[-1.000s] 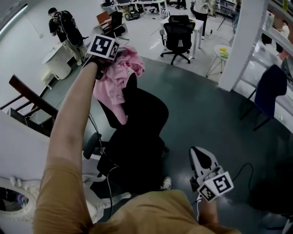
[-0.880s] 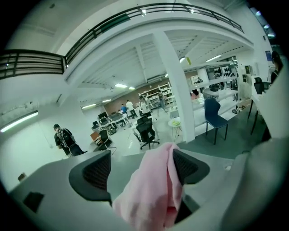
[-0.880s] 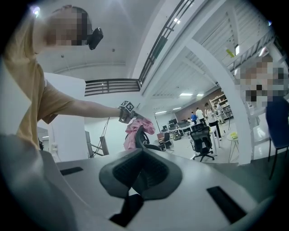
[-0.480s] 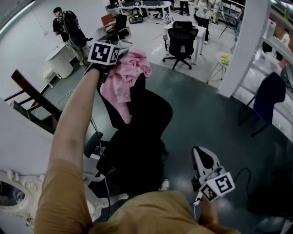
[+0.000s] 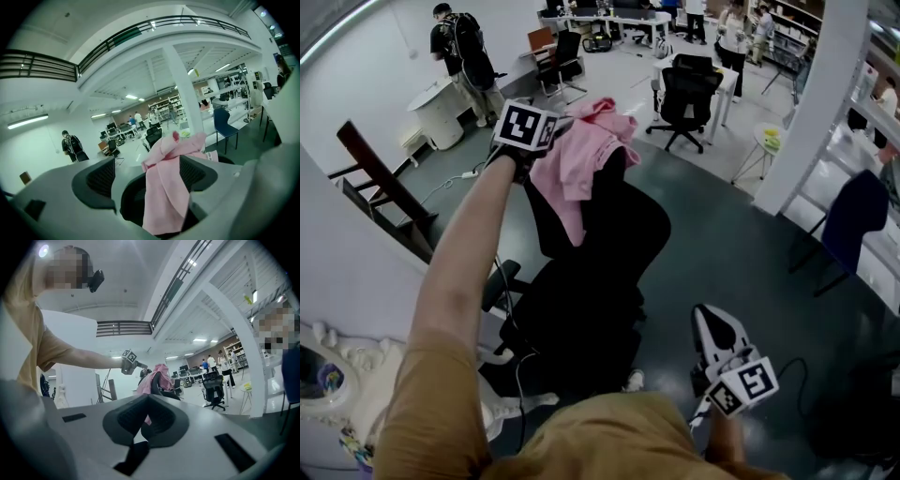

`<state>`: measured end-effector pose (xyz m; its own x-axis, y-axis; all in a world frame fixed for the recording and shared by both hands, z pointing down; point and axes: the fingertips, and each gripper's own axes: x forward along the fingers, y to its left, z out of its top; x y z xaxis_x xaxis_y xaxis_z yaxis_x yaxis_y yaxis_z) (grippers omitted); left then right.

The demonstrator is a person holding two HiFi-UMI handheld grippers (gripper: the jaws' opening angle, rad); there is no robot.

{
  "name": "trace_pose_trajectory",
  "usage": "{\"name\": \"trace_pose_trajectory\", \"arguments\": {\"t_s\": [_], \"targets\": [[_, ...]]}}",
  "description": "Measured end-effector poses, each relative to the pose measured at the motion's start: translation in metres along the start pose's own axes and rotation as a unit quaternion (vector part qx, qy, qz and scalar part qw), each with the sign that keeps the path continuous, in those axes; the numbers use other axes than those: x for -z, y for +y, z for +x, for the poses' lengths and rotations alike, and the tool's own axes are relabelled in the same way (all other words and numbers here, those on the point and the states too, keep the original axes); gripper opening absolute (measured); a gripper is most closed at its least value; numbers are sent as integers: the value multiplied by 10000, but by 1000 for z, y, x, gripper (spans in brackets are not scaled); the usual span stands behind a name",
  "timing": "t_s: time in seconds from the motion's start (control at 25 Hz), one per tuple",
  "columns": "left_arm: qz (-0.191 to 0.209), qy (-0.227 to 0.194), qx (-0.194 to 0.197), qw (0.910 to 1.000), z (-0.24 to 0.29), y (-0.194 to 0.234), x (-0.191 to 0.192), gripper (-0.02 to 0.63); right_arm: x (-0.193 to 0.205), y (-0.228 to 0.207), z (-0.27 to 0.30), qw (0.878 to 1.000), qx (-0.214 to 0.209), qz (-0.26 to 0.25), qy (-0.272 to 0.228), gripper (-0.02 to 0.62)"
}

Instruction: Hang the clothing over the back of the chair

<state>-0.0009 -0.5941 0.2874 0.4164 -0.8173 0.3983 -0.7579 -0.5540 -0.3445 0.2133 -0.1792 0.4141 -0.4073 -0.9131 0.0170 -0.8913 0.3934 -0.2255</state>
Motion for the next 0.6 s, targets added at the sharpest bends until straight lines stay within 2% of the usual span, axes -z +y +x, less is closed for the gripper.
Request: {"name": "trace_pose_trajectory", "arguments": {"t_s": [0.2, 0.44, 0.48, 0.6], "targets": [[14, 18, 35, 10000, -8, -5, 16, 411, -1, 17, -1, 10000, -55, -4, 28, 5], [-35, -338, -136, 9993, -20, -8, 22, 402, 7, 26, -5, 10000, -17, 11, 89, 5], [-96, -432, -174, 9989, -24, -8, 23, 378, 7, 28, -5, 10000, -17, 10, 96, 5], [-368, -746, -277, 9962, -38, -7, 24, 194, 5, 33, -3, 9999, -60, -24, 89, 5]]}}
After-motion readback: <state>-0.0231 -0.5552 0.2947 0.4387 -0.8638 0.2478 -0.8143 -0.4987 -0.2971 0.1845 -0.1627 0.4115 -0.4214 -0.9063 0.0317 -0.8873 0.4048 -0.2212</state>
